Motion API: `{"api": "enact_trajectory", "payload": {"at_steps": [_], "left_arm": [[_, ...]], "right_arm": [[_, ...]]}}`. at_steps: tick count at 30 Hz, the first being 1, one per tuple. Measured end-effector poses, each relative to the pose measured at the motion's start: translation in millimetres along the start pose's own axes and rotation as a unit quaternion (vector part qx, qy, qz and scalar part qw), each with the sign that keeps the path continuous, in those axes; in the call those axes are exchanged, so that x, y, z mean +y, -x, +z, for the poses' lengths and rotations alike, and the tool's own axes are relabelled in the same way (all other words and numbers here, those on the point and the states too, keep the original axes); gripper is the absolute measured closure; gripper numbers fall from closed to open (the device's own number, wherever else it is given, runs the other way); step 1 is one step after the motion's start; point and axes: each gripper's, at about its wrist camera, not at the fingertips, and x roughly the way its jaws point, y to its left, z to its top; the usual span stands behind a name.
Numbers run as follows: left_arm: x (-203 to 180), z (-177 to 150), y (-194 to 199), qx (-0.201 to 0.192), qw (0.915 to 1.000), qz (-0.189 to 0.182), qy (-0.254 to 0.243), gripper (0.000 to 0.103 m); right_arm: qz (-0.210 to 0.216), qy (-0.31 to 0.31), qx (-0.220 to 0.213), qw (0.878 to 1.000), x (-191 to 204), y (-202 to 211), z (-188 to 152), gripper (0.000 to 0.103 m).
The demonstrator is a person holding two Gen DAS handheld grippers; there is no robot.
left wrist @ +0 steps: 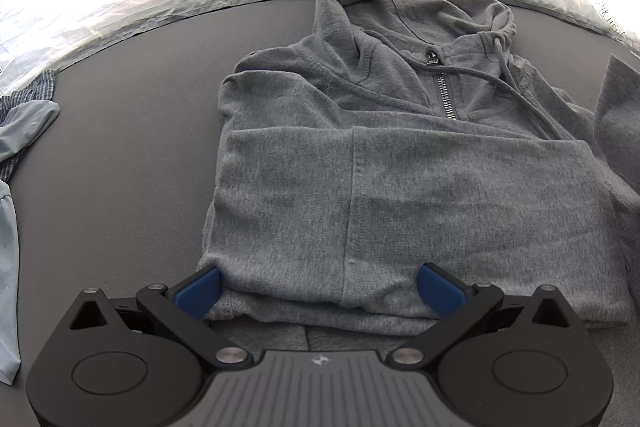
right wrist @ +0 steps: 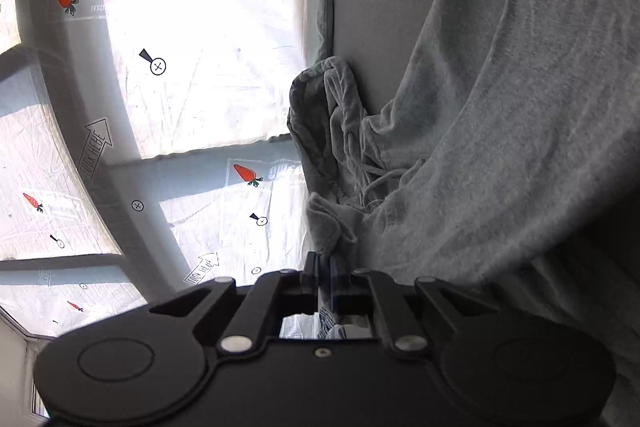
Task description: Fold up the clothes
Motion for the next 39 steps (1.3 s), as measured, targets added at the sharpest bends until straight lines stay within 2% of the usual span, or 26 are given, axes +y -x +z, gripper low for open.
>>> {"api": "enact_trajectory", "payload": {"at_steps": [3,4,6,8,11,13,14,15,17,20,24,27,29,31,35,39], "left_arm": [[0.0,-0.5,0.0,-0.001,1.0000,-0.001,0.001,0.000],[0.2,-0.6,0.1,-0.001,1.0000,-0.001,0.001,0.000],[0.7,-0.9,0.3,-0.002,1.0000,-0.002,0.002,0.000],[0.7,-0.9,0.3,-0.003,1.0000,-0.002,0.003,0.000],[1.7,0.2,0.1,-0.001,1.0000,-0.003,0.007,0.000],[2.0,1.9,0.4,0.002,1.0000,-0.004,0.006,0.000],[1.7,3.5,1.3,0.007,1.0000,-0.002,0.005,0.000],[0.8,5.0,3.6,0.011,0.9999,0.001,0.005,0.000],[-0.2,5.9,12.0,0.006,0.9999,-0.006,0.007,0.001],[-3.2,7.0,34.0,-0.027,0.9982,-0.051,0.017,0.004],[-15.0,9.6,54.8,-0.057,0.9928,-0.103,0.022,0.011],[-29.3,9.3,53.4,-0.060,0.9909,-0.120,-0.007,0.011],[-35.8,8.2,48.4,-0.056,0.9892,-0.135,-0.007,0.011],[-37.4,6.0,46.2,-0.051,0.9855,-0.161,0.008,0.011],[-42.1,0.7,55.1,-0.068,0.9755,-0.209,0.006,0.010],[-57.3,-4.0,57.6,-0.076,0.9736,-0.213,-0.032,0.010]], "right_arm": [[-0.057,0.007,0.020,0.998,-4.0,-24.0,-5.6,0.091],[-0.083,-0.004,0.028,0.996,-11.3,-28.0,-5.6,0.083],[-0.119,-0.028,0.038,0.992,-27.6,-29.2,-6.0,0.081],[-0.126,-0.039,0.035,0.991,-38.7,-22.1,-7.5,0.075],[-0.123,-0.032,0.017,0.992,-34.5,-5.7,-5.1,0.068],[-0.122,-0.013,-0.004,0.992,-27.3,8.3,-0.7,0.066],[-0.136,0.015,-0.014,0.991,-17.7,17.1,4.2,0.066],[-0.155,0.053,-0.026,0.986,-7.2,25.0,7.3,0.065],[-0.200,0.142,-0.057,0.968,12.4,42.3,7.7,0.060],[-0.268,0.251,-0.103,0.925,29.9,70.3,1.6,0.057],[-0.303,0.281,-0.137,0.900,25.8,99.6,-1.9,0.053],[-0.344,0.303,-0.145,0.877,15.1,113.6,-4.1,0.053],[-0.360,0.318,-0.145,0.865,11.2,114.2,-5.4,0.054],[-0.368,0.330,-0.141,0.858,9.9,111.0,-6.4,0.053],[-0.366,0.337,-0.134,0.857,9.0,106.9,-6.8,0.048],[-0.367,0.341,-0.130,0.856,8.9,105.4,-8.3,0.047]]}}
